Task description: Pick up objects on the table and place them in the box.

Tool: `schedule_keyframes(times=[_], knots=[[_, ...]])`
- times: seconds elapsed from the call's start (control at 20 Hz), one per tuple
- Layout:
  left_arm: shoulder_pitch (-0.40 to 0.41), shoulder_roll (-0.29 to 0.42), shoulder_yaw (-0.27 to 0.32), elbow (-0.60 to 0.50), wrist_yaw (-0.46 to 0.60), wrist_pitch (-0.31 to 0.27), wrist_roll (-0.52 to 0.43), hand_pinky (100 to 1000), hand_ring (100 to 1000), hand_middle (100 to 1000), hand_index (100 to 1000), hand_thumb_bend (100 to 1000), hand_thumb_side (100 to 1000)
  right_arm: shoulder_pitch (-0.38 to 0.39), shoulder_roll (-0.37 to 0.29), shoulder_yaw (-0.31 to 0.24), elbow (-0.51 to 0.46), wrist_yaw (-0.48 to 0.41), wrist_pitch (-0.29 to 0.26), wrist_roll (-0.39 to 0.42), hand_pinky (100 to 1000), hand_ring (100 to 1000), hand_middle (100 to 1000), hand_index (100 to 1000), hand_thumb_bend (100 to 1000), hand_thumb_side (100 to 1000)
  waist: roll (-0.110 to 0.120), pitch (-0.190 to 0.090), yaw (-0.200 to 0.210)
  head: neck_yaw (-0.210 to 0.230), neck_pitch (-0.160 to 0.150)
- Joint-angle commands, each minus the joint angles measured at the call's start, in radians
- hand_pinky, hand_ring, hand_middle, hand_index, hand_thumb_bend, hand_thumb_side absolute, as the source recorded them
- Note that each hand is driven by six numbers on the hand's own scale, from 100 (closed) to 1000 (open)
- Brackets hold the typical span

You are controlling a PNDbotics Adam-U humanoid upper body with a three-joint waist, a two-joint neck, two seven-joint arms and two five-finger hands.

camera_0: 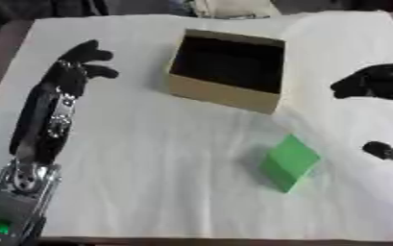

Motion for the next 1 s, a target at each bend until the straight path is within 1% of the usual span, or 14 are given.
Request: schedule_keyframes(times=[0.05,0.25,0.5,0.55,0.8,1.0], knots=[[-0.012,0.019,0.000,-0.019,0.004,-0.002,-0.006,831,692,748,913,100,921,-0.027,0.003,0.005,0.007,0.010,-0.153,0.160,964,947,946,1000,284,469,-0.003,-0.013,0.003,-0.004,-0.005],[-0.013,0.019,-0.001,-0.019,0.005,-0.002,-0.008,831,692,749,913,100,921,-0.041,0.026,0.018,0.013,0.018,-0.142,0.177,964,946,945,1000,303,468,-0.002,-0.013,0.006,-0.006,-0.004],[-0.013,0.019,-0.001,-0.018,0.005,-0.001,-0.009,831,692,749,913,100,921,-0.044,0.037,0.026,0.014,0.019,-0.135,0.189,964,946,944,1000,301,470,-0.002,-0.013,0.006,-0.007,-0.003],[-0.013,0.019,-0.001,-0.018,0.006,-0.001,-0.009,831,692,749,913,100,922,-0.043,0.043,0.032,0.014,0.018,-0.137,0.195,961,945,942,1000,292,485,-0.003,-0.012,0.005,-0.007,-0.002],[-0.013,0.019,-0.001,-0.015,0.005,0.000,-0.012,831,692,749,914,100,924,-0.041,0.067,0.053,0.007,0.019,-0.150,0.235,961,945,941,1000,303,504,-0.003,-0.012,0.003,-0.006,0.000],[-0.014,0.019,-0.002,-0.014,0.006,0.000,-0.015,831,692,750,914,100,924,-0.042,0.078,0.068,-0.001,0.007,-0.152,0.284,961,948,938,1000,323,522,-0.003,-0.013,0.003,-0.008,0.002]])
